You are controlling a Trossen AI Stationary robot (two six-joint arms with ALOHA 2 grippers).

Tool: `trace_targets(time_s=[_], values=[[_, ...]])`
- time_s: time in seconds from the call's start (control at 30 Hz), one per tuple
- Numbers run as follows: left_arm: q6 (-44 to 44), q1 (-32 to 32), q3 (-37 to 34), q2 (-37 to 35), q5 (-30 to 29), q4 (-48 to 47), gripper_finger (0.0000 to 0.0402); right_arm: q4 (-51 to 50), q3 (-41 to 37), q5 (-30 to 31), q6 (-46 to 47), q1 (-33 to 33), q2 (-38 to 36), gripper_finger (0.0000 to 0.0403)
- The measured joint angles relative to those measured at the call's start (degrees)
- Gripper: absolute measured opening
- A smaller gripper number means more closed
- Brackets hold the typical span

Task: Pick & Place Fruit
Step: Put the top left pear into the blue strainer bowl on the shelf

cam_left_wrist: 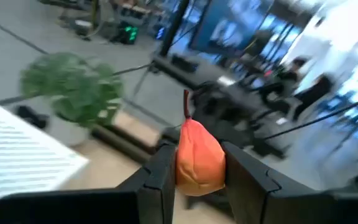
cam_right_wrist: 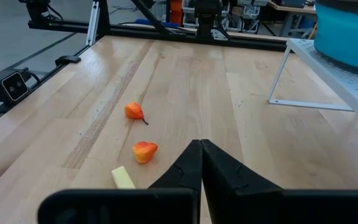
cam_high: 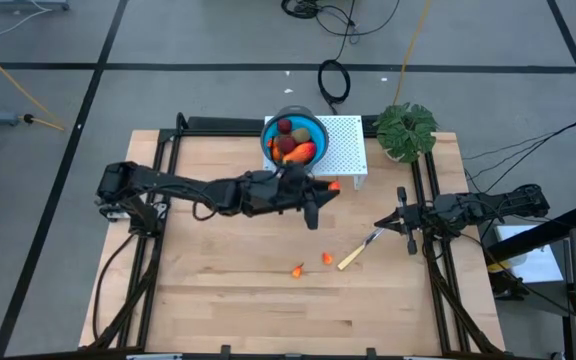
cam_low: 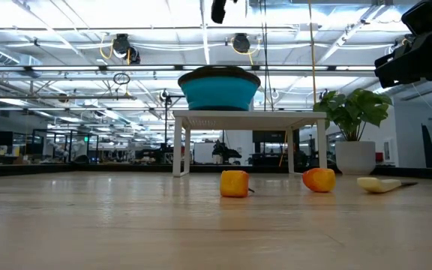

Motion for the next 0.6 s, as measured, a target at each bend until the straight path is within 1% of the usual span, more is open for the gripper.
trace_targets(time_s=[0.03, 0.2, 0.27, 0.43, 0.6], values=[[0.9, 0.7, 1.0, 0.0, 0.0, -2.7, 0.0108, 0.0, 0.0, 0.0, 0.0, 0.0, 0.0, 0.0000], [7.7, 4.2, 9.2, 0.0, 0.2, -22.5, 0.0108, 0.0, 0.0, 0.0, -0.1, 0.0, 0.0, 0.0000], [9.7, 5.9, 11.8, 0.0, 0.2, -28.6, 0.0108, 0.0, 0.0, 0.0, -0.1, 0.0, 0.0, 0.0000], [14.5, 10.0, 15.5, 0.0, 0.2, -38.4, 0.0108, 0.0, 0.0, 0.2, -0.2, 0.0, 0.0, 0.0000], [16.5, 14.7, 16.2, 0.0, -0.1, -46.0, 0.0108, 0.0, 0.0, 0.2, -0.2, 0.0, 0.0, 0.0000]])
